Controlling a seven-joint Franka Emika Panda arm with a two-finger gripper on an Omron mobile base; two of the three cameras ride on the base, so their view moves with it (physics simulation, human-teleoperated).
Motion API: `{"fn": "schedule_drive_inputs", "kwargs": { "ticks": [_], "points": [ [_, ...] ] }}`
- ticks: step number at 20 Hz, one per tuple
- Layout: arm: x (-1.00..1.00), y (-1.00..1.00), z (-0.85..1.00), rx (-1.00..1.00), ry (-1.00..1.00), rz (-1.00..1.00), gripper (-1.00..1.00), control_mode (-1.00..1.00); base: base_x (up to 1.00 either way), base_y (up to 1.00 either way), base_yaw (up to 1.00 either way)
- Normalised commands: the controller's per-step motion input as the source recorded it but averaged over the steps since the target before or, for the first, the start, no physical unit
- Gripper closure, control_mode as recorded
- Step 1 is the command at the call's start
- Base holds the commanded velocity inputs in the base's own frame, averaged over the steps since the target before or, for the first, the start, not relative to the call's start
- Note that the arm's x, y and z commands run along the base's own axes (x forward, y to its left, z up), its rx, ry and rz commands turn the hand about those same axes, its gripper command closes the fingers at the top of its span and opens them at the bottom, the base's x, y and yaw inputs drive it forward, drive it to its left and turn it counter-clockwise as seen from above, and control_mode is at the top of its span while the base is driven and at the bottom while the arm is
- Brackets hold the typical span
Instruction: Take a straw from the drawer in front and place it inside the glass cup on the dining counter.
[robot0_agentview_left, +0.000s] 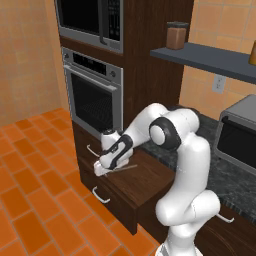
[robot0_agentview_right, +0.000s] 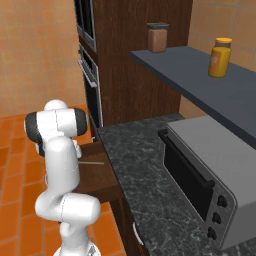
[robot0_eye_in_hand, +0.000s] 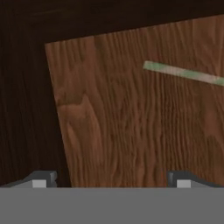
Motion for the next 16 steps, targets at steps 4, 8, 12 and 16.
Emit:
{"fn": "schedule_drive_inputs", "kwargs": {
  "ticks": [4, 8, 12, 16],
  "points": [
    [0.07, 0.76, -0.45, -0.02, 0.16, 0.00, -1.00, -1.00, 0.00, 0.00, 0.00],
    [0.00, 0.96, -0.46, -0.03, 0.15, 0.00, -1.00, -1.00, 0.00, 0.00, 0.00],
    [-0.33, 1.00, -0.24, -0.04, 0.06, 0.00, -1.00, -1.00, 0.00, 0.00, 0.00],
    [-0.03, 0.16, 0.33, -0.03, 0.00, -0.01, -1.00, -1.00, 0.00, 0.00, 0.00]
  ]
}}
